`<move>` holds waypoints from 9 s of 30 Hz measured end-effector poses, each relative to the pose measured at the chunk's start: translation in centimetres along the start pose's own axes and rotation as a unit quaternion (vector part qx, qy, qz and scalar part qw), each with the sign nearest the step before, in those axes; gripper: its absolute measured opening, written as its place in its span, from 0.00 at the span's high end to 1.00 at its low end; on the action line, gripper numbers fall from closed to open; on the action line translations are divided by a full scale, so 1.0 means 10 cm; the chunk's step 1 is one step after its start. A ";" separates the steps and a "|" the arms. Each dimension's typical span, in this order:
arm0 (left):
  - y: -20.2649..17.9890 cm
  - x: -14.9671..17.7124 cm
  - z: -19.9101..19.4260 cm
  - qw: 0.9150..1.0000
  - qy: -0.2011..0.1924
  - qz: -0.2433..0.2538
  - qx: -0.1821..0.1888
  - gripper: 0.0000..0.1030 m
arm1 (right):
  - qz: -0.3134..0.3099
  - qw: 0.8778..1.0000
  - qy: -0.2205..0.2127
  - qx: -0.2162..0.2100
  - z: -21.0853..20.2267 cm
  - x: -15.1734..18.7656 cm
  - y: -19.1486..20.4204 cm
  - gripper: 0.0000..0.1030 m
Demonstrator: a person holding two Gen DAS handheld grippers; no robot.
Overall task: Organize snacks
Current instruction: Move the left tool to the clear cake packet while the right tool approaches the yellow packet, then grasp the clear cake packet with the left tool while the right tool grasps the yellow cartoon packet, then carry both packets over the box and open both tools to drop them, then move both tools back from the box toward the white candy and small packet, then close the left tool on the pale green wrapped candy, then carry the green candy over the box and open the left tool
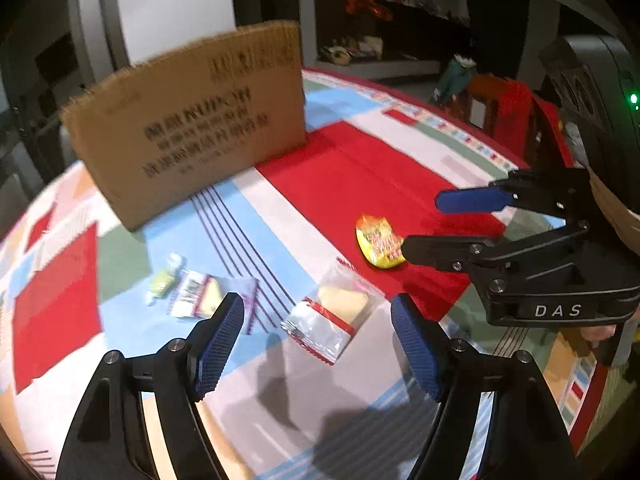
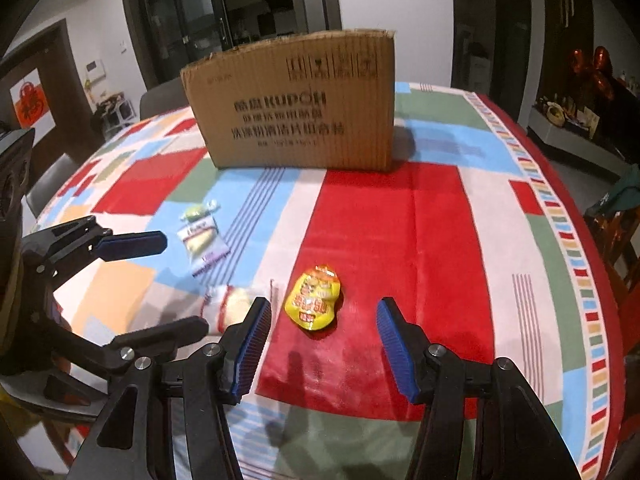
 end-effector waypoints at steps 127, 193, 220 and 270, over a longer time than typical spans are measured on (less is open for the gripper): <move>1.50 -2.15 -0.74 0.970 -0.167 -0.150 -0.088 0.39 | 0.001 0.986 -0.167 0.018 -0.12 -2.47 -0.13 0.52; 1.38 -0.11 0.12 0.999 0.001 0.011 -0.047 0.40 | -0.111 0.985 0.052 -0.124 1.00 -0.70 1.08 0.52; 1.38 -0.13 0.33 0.997 0.016 -0.069 -0.015 0.81 | -0.124 0.986 0.020 -0.107 1.09 -0.72 1.06 0.65; 0.79 -1.15 -1.27 0.976 -0.159 -0.122 -0.088 0.81 | -0.018 0.981 -0.188 -0.029 -0.88 -1.51 0.29 0.66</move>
Point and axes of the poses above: each gripper's, at about its wrist camera, not at the fingertips, and z roughly the way its jaws point, y to its left, x to its underside, the point moved 4 cm from there along z, roughly the way its jaws point, and after that the axes turned 7 degrees about -z, right-handed, at the moved point
